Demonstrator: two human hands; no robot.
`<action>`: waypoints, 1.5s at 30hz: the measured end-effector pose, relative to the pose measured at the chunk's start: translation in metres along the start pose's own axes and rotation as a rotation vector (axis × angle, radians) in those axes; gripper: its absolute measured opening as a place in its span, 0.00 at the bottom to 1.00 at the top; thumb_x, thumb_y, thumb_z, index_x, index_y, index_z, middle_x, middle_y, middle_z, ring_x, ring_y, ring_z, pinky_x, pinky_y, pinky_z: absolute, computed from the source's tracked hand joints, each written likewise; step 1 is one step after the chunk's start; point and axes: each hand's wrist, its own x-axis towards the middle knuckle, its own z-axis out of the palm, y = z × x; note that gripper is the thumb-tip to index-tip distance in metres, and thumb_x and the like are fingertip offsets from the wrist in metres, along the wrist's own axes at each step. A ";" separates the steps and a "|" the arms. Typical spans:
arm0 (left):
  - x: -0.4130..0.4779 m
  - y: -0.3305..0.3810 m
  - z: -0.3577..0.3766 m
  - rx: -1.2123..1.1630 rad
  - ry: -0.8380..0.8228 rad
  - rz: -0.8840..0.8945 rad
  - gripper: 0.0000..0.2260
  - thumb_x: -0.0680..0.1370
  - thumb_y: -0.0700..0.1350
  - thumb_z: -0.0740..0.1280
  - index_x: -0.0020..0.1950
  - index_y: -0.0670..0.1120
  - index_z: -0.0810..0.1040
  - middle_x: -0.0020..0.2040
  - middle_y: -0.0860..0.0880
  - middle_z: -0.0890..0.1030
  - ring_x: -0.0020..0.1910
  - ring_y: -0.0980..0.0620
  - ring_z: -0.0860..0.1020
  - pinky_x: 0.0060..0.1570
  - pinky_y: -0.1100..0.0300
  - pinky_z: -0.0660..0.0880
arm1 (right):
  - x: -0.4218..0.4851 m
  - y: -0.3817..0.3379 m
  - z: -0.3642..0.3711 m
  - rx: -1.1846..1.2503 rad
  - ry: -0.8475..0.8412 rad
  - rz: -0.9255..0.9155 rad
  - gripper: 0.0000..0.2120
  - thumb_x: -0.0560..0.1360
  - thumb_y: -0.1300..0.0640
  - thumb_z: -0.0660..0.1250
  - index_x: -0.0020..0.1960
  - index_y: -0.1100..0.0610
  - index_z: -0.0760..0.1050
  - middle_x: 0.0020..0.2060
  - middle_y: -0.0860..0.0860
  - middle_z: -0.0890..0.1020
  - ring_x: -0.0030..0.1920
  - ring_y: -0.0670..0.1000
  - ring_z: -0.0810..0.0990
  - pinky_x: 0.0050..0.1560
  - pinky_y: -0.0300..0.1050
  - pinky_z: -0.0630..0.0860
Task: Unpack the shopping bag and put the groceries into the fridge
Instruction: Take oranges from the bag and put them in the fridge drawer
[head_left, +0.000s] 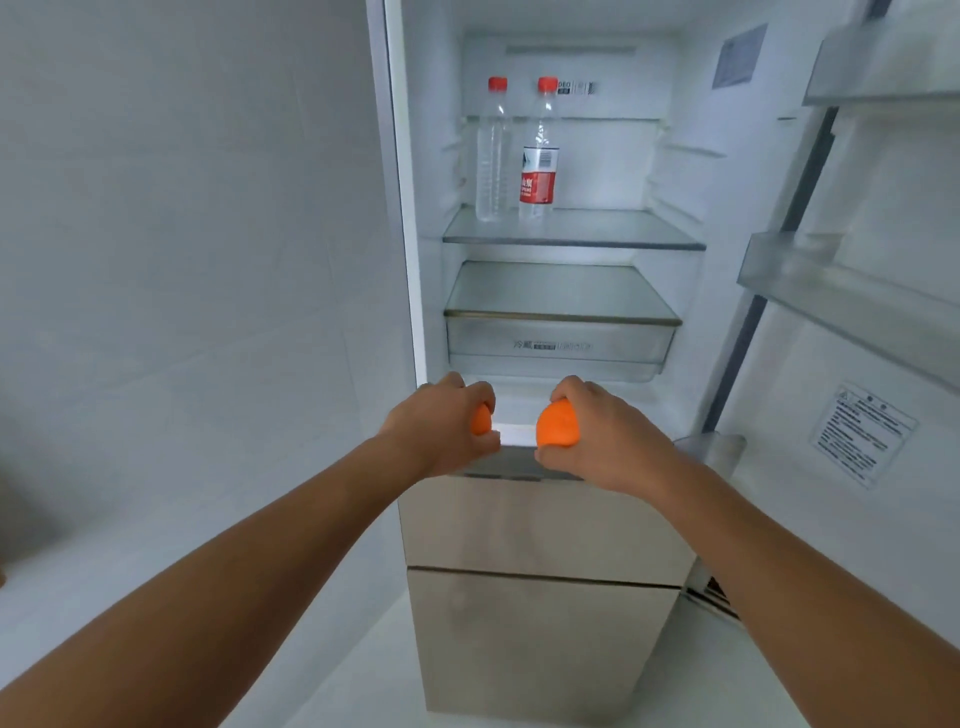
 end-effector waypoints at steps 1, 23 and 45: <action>0.015 -0.002 -0.003 0.001 0.008 0.008 0.16 0.75 0.59 0.66 0.61 0.56 0.72 0.55 0.50 0.73 0.50 0.47 0.75 0.51 0.50 0.79 | 0.013 0.002 -0.004 -0.002 0.008 0.009 0.28 0.69 0.40 0.73 0.63 0.45 0.64 0.57 0.47 0.73 0.52 0.54 0.75 0.49 0.51 0.75; 0.254 -0.044 0.007 -0.011 0.057 0.107 0.17 0.76 0.59 0.66 0.62 0.56 0.71 0.57 0.47 0.66 0.56 0.45 0.70 0.52 0.48 0.78 | 0.228 0.078 -0.008 0.100 0.235 0.208 0.36 0.69 0.45 0.76 0.70 0.49 0.61 0.61 0.53 0.69 0.56 0.57 0.75 0.53 0.51 0.75; 0.280 -0.066 0.015 0.033 0.004 -0.028 0.23 0.77 0.60 0.66 0.70 0.56 0.68 0.65 0.45 0.66 0.62 0.42 0.71 0.58 0.44 0.77 | 0.334 0.128 0.019 0.210 0.223 0.306 0.41 0.71 0.39 0.73 0.76 0.51 0.58 0.69 0.55 0.65 0.68 0.60 0.68 0.64 0.56 0.72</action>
